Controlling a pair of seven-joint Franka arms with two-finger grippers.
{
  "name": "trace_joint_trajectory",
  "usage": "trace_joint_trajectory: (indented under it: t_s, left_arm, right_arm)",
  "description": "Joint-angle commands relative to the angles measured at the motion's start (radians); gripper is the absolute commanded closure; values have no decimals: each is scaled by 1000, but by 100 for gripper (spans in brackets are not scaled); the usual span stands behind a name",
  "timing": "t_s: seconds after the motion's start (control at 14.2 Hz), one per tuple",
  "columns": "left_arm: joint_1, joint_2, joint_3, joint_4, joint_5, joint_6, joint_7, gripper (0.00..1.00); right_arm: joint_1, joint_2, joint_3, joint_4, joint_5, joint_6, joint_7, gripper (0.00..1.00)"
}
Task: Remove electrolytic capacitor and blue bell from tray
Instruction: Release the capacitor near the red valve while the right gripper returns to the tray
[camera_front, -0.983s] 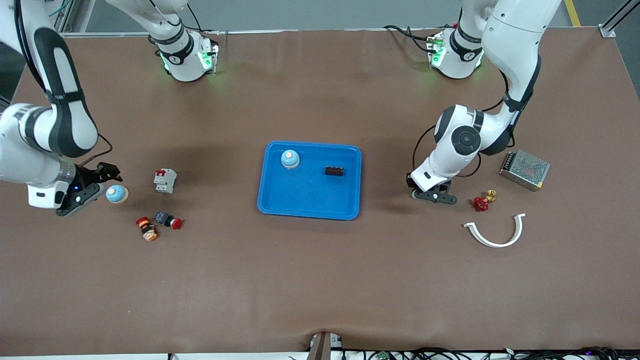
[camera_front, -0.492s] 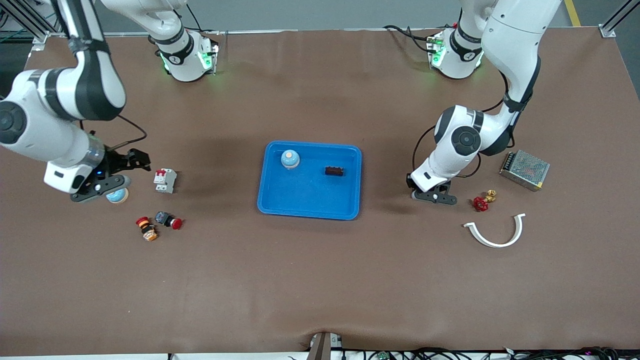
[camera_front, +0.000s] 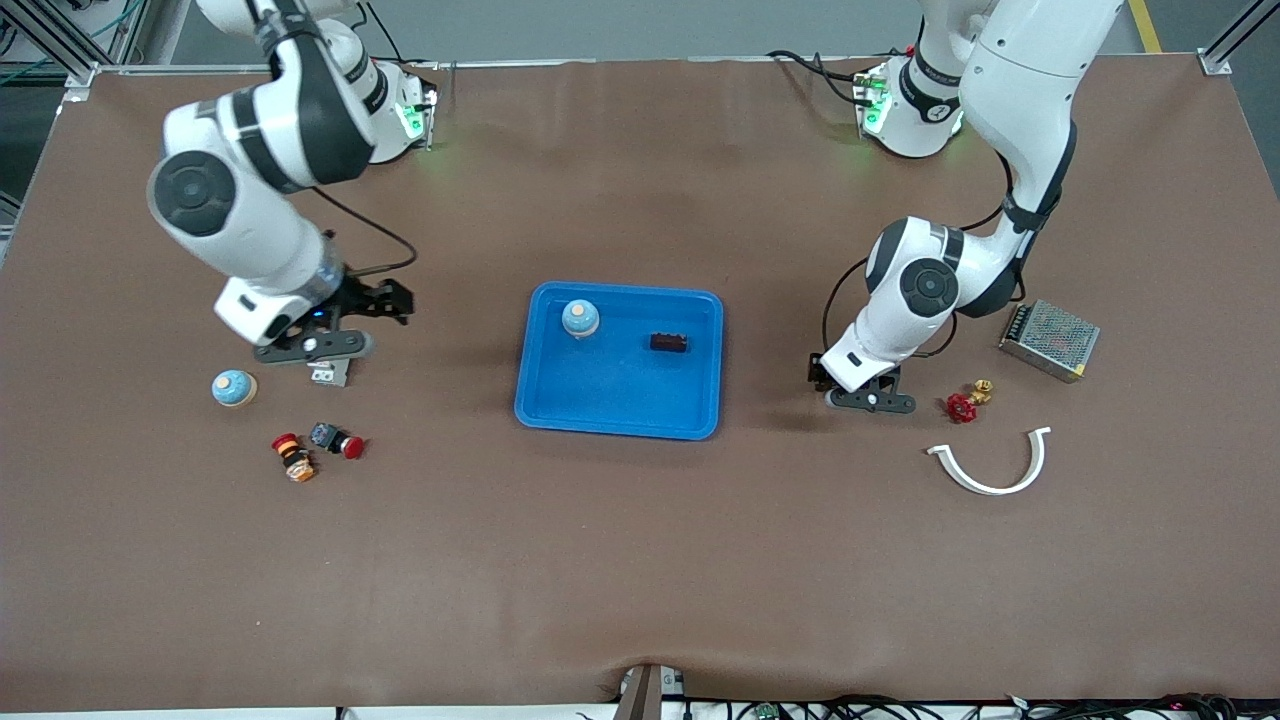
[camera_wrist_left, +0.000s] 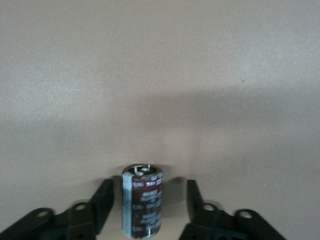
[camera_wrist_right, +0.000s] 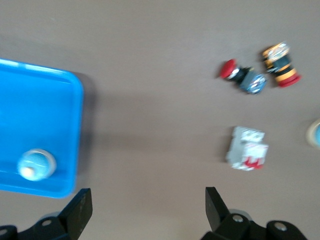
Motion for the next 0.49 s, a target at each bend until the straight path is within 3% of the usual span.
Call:
trace_joint_trajectory:
  t_s: [0.0, 0.42]
  left_arm:
    - [-2, -7, -3, 18, -12, -28, -42, 0]
    - [-2, -21, -4, 131, -12, -211, -147, 0]
  right_arm:
    - [84, 9, -13, -22, 55, 50, 144, 0]
    - [238, 91, -13, -29, 62, 169, 438, 0]
